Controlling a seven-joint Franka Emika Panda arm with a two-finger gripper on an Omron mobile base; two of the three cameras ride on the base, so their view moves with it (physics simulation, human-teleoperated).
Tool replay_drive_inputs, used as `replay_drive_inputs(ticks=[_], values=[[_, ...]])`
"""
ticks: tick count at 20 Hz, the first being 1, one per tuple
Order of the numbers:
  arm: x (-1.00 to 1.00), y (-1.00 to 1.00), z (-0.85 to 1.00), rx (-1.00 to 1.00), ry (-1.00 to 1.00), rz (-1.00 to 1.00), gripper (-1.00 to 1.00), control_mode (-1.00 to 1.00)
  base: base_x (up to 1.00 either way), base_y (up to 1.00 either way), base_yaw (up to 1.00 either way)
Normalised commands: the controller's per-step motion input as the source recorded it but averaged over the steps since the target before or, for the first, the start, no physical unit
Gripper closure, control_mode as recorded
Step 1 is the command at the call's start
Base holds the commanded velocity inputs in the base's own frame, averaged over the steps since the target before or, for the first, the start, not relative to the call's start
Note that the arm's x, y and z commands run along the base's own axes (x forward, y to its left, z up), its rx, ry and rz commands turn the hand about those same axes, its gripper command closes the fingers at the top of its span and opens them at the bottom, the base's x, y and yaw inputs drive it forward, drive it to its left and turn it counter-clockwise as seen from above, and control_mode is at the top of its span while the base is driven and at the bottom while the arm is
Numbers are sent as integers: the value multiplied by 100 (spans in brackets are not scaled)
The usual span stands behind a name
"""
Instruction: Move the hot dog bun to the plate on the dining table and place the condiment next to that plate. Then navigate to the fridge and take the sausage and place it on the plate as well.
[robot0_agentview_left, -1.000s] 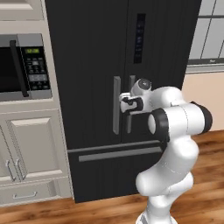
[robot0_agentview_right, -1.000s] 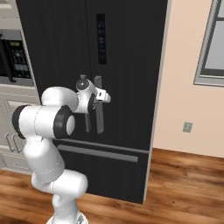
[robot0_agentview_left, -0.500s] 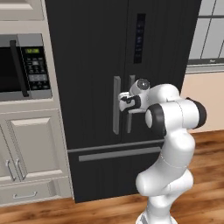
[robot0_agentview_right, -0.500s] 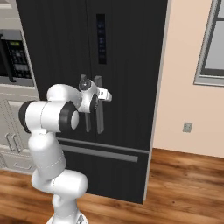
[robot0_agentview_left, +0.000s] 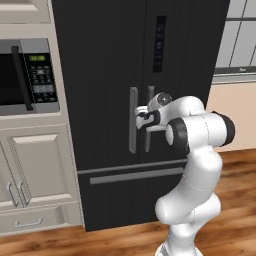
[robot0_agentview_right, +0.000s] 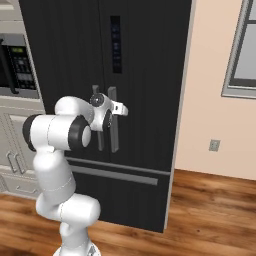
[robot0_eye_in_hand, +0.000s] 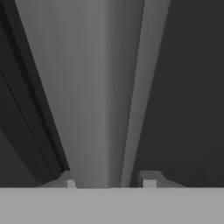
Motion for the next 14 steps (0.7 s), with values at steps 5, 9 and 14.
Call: replay_drive_inputs(ticks=[5,9,14], values=[[-26,0,-5,0,2,-1,100,-100,0,0,0],[-98,0,0,0,-6,-5,100,-100,0,0,0],[-100,-3,12,0,-2,-5,100,-100,0,0,0]])
